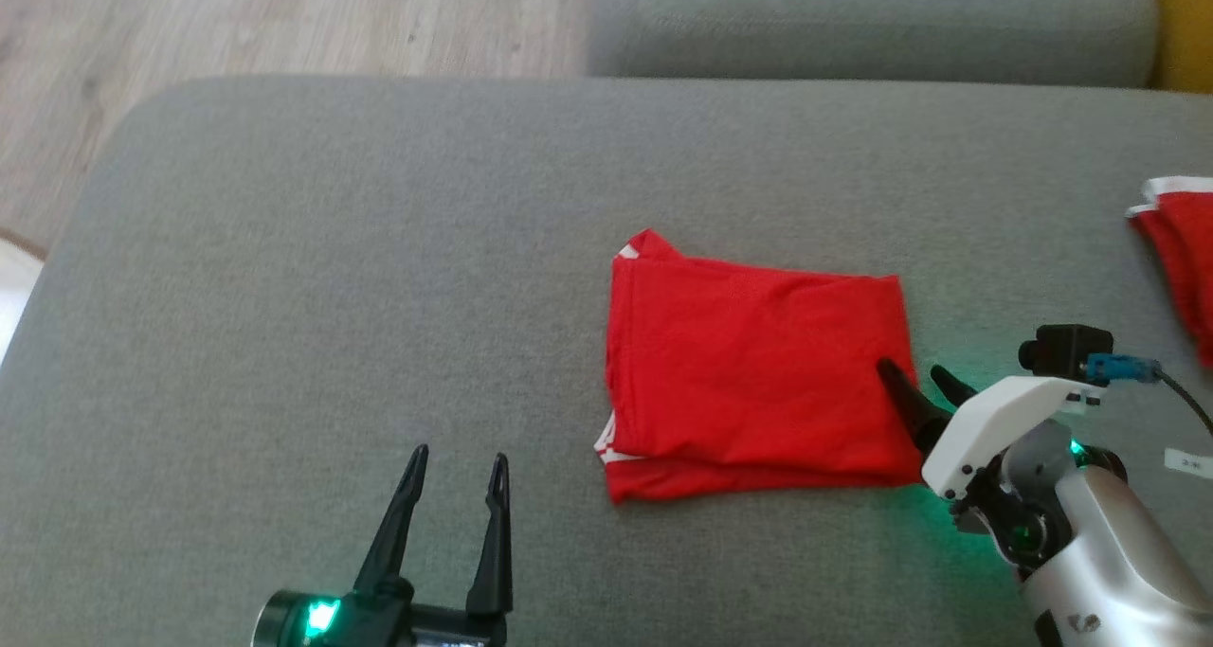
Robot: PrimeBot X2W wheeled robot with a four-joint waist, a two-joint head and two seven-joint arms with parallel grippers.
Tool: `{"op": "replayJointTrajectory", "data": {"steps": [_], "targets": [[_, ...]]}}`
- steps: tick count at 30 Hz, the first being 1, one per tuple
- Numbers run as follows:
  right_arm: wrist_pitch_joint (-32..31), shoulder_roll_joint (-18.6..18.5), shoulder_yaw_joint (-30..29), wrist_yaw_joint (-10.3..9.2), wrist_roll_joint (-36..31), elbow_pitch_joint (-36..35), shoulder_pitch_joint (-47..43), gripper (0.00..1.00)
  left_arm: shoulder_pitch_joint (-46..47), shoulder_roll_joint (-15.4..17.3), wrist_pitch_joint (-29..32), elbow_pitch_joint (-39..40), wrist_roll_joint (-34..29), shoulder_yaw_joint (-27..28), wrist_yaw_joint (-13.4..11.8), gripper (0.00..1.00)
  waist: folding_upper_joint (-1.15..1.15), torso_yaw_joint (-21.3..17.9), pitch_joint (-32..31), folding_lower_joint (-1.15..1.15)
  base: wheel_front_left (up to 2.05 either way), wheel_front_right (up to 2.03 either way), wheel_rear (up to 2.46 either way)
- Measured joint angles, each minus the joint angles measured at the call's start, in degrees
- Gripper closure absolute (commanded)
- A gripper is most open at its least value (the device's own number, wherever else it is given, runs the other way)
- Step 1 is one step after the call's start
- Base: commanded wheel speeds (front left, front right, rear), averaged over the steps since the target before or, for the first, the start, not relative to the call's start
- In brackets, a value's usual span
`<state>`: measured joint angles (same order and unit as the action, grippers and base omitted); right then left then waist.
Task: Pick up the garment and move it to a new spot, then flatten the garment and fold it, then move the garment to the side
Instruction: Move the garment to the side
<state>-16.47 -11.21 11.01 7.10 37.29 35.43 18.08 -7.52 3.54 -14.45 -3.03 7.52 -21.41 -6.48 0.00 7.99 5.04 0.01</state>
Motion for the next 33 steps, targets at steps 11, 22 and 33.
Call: {"op": "replayJointTrajectory", "data": {"steps": [11,22,33], "targets": [[0.2,-2.4,2.0,0.00,5.3,-0.7,0.6,1.00,1.4,-0.1,0.0,-0.2,0.7,-1.0,-0.8,0.00,0.00,1.0,3.0,-0.01,0.00,0.00,0.00],[-1.0,-17.3,2.1,0.00,0.7,-9.7,7.5,1.00,6.5,-0.2,0.0,2.9,0.2,0.4,-3.5,0.00,0.00,-4.4,8.1,-0.01,0.00,0.00,0.00],[-9.4,-31.2,-11.6,0.00,-5.9,-17.8,12.6,1.00,13.8,-0.3,-0.3,9.3,0.8,0.6,-1.7,0.00,0.00,-8.9,16.4,0.00,0.00,0.00,0.00]]}}
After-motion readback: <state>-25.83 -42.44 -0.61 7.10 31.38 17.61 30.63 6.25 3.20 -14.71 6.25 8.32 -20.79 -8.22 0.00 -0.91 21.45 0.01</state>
